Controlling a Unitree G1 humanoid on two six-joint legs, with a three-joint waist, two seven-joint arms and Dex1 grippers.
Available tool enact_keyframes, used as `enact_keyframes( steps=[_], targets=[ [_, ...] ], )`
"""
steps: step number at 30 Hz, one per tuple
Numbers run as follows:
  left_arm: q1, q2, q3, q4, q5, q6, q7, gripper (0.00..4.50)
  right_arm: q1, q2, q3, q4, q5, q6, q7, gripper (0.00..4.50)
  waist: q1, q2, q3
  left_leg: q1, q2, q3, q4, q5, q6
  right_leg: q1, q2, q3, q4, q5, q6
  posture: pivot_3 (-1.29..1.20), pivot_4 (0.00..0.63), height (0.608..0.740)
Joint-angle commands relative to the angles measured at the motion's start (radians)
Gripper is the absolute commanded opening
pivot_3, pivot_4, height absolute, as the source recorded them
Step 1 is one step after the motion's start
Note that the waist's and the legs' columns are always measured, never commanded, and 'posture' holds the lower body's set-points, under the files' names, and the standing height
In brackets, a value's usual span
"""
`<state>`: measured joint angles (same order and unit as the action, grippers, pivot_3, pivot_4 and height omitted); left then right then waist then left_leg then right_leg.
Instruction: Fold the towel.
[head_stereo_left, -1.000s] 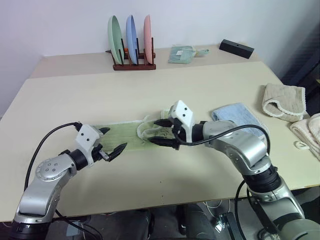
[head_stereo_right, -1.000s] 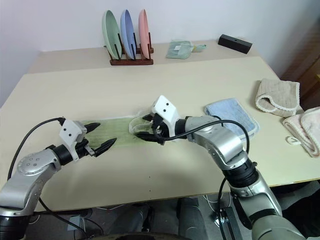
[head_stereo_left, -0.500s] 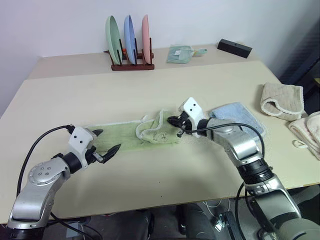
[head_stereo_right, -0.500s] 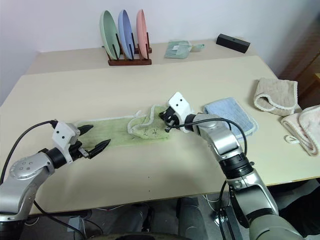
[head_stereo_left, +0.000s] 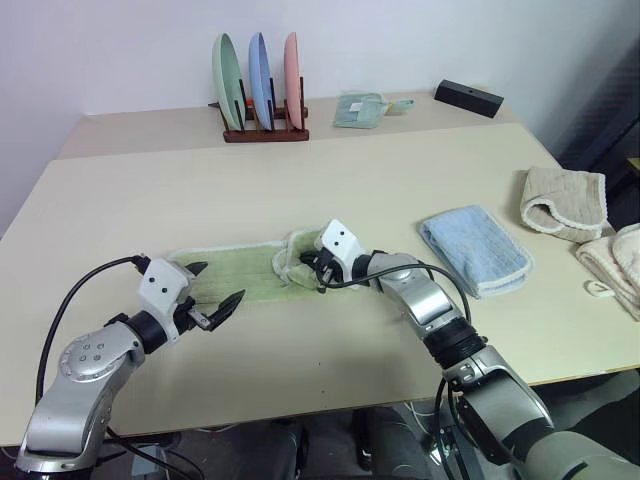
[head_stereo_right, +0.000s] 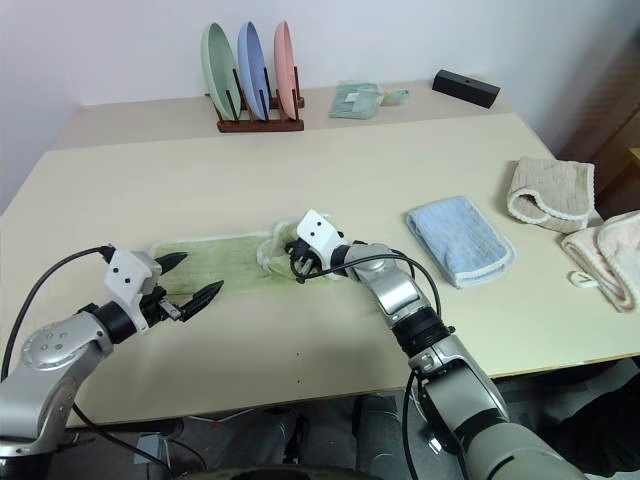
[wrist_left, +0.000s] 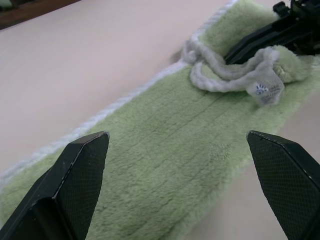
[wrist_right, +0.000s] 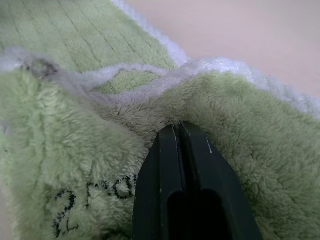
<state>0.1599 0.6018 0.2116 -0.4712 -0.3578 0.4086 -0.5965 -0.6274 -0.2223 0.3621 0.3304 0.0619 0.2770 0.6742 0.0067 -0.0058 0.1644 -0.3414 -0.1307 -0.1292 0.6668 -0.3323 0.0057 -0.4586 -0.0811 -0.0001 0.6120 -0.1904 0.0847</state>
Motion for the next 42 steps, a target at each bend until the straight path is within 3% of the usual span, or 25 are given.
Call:
enact_keyframes(
  steps=[1, 3, 6, 12, 16, 19, 25, 29, 32, 39, 42],
  targets=[
    [0.027, -0.005, 0.036, -0.041, -0.010, 0.005, 0.015, 4.50, 0.004, 0.002, -0.074, -0.112, 0.047, -0.007, 0.009, 0.10, 0.000, 0.000, 0.000, 0.000, 0.000, 0.000, 0.000, 0.000, 0.000, 0.000, 0.000, 0.000, 0.000, 0.000, 0.000, 0.00, 0.150, 0.740],
    [0.055, -0.021, 0.069, -0.062, -0.038, 0.020, 0.032, 4.50, 0.001, -0.013, -0.112, -0.213, 0.101, 0.027, 0.046, 0.10, 0.000, 0.000, 0.001, 0.000, 0.000, 0.000, 0.000, 0.000, 0.000, -0.001, 0.000, 0.000, 0.000, 0.000, 0.000, 0.00, 0.150, 0.740],
    [0.091, -0.049, 0.111, -0.089, -0.076, 0.044, 0.056, 4.50, 0.004, -0.047, -0.136, -0.326, 0.160, 0.090, 0.106, 1.37, 0.000, 0.000, 0.000, -0.001, 0.000, 0.000, 0.000, 0.000, 0.000, -0.002, 0.000, 0.000, 0.000, 0.000, 0.000, 0.00, 0.150, 0.740],
    [0.245, -0.196, 0.234, -0.179, -0.268, 0.174, 0.167, 4.50, -0.005, -0.179, -0.113, -0.472, 0.168, 0.083, 0.240, 4.39, -0.001, 0.000, 0.000, -0.001, 0.001, 0.000, 0.000, -0.001, 0.000, -0.001, 0.000, 0.000, -0.001, 0.000, 0.000, 0.00, 0.150, 0.740],
    [0.304, -0.359, 0.317, -0.203, -0.450, 0.256, 0.366, 4.50, -0.027, -0.186, -0.081, -0.439, 0.113, -0.001, 0.256, 4.46, 0.003, -0.001, 0.001, 0.000, 0.001, 0.001, 0.000, -0.001, 0.000, 0.000, 0.000, 0.000, -0.001, 0.000, 0.000, 0.00, 0.150, 0.740],
    [0.258, -0.405, 0.352, -0.169, -0.562, 0.295, 0.479, 4.50, -0.027, -0.171, -0.072, -0.416, 0.099, -0.031, 0.253, 4.46, 0.009, -0.002, 0.001, 0.000, 0.002, 0.000, 0.000, -0.001, 0.000, 0.001, 0.000, 0.000, -0.001, 0.000, 0.000, 0.00, 0.150, 0.740],
    [0.050, -0.445, 0.390, -0.019, -0.747, 0.341, 0.738, 4.50, -0.016, -0.139, -0.058, -0.416, 0.089, -0.060, 0.246, 4.46, 0.008, -0.002, 0.000, 0.001, 0.001, -0.001, 0.001, -0.001, -0.001, 0.003, 0.000, -0.001, -0.001, 0.000, 0.000, 0.00, 0.150, 0.740],
    [-0.033, -0.423, 0.355, 0.049, -0.781, 0.372, 0.806, 4.50, -0.001, -0.132, -0.058, -0.430, 0.075, -0.063, 0.228, 4.46, 0.007, -0.002, 0.000, 0.001, 0.001, -0.001, 0.001, 0.000, -0.002, 0.002, 0.000, -0.001, -0.001, 0.000, 0.000, 0.00, 0.150, 0.740],
    [-0.073, -0.433, 0.364, 0.087, -0.800, 0.350, 0.842, 3.76, 0.019, -0.138, -0.061, -0.455, 0.070, -0.057, 0.212, 4.50, 0.009, -0.002, 0.000, 0.001, 0.001, -0.001, 0.001, 0.000, -0.002, 0.003, 0.000, -0.001, 0.000, 0.000, 0.000, 0.00, 0.150, 0.740],
    [-0.104, -0.398, 0.350, 0.097, -0.800, 0.328, 0.819, 0.15, 0.085, -0.176, -0.068, -0.529, 0.072, -0.004, 0.199, 4.50, 0.007, -0.002, 0.000, 0.001, 0.001, -0.001, 0.001, 0.000, -0.002, 0.003, 0.000, -0.001, -0.001, 0.000, 0.000, 0.00, 0.150, 0.740],
    [-0.123, -0.367, 0.376, 0.083, -0.784, 0.288, 0.801, 0.03, 0.117, -0.204, -0.083, -0.566, 0.095, 0.032, 0.210, 4.50, 0.007, -0.002, 0.000, 0.001, 0.001, -0.001, 0.001, 0.000, -0.002, 0.002, 0.001, -0.001, -0.001, 0.000, 0.000, 0.00, 0.150, 0.740]
  ],
)
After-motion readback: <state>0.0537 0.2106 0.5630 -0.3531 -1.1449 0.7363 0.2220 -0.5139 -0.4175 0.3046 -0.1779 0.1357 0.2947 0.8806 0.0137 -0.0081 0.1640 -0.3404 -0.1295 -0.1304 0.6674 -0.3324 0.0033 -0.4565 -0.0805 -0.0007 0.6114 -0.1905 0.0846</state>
